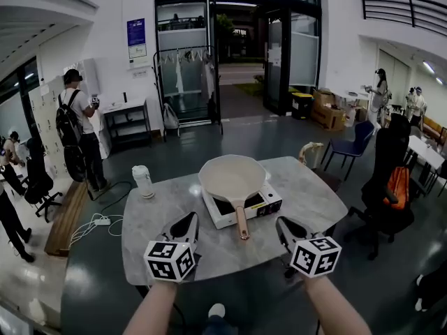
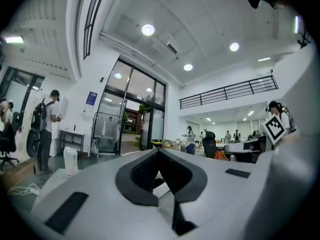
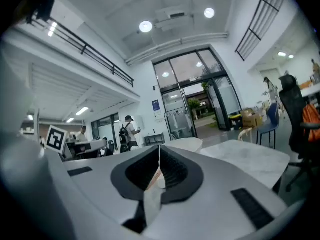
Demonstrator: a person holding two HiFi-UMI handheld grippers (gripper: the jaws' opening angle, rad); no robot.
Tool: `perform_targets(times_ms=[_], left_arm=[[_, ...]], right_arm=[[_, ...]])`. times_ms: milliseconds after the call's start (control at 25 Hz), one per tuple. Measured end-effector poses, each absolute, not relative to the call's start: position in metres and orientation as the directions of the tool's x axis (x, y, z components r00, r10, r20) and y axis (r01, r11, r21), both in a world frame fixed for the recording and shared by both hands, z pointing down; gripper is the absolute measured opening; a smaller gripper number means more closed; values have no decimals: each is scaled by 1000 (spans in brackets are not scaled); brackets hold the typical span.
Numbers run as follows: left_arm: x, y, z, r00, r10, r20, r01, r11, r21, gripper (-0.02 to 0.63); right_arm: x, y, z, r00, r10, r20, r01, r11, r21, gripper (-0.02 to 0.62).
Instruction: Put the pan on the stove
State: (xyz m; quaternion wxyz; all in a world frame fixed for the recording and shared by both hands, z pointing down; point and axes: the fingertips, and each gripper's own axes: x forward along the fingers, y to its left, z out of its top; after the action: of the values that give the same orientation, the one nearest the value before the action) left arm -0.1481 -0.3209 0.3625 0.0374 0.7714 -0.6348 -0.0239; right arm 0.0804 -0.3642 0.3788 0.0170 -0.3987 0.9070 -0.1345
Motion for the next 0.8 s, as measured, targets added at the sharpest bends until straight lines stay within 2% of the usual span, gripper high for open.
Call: perform_targets(times_ms=[160, 280, 800], left_arm=[[-142, -313, 352, 200, -979, -30, -980, -200, 12, 11], [-144, -312, 349, 184, -982, -49, -983, -185, 0, 11], [-157, -303, 325, 119, -982, -145, -993, -119, -7, 11]], right_arm=[[92, -354, 367, -648, -761, 35, -762, 646, -47, 29], [99, -353, 363, -620, -784, 21, -783, 621, 37, 29], [101, -349, 351, -620, -784, -7, -783, 618, 75, 25]])
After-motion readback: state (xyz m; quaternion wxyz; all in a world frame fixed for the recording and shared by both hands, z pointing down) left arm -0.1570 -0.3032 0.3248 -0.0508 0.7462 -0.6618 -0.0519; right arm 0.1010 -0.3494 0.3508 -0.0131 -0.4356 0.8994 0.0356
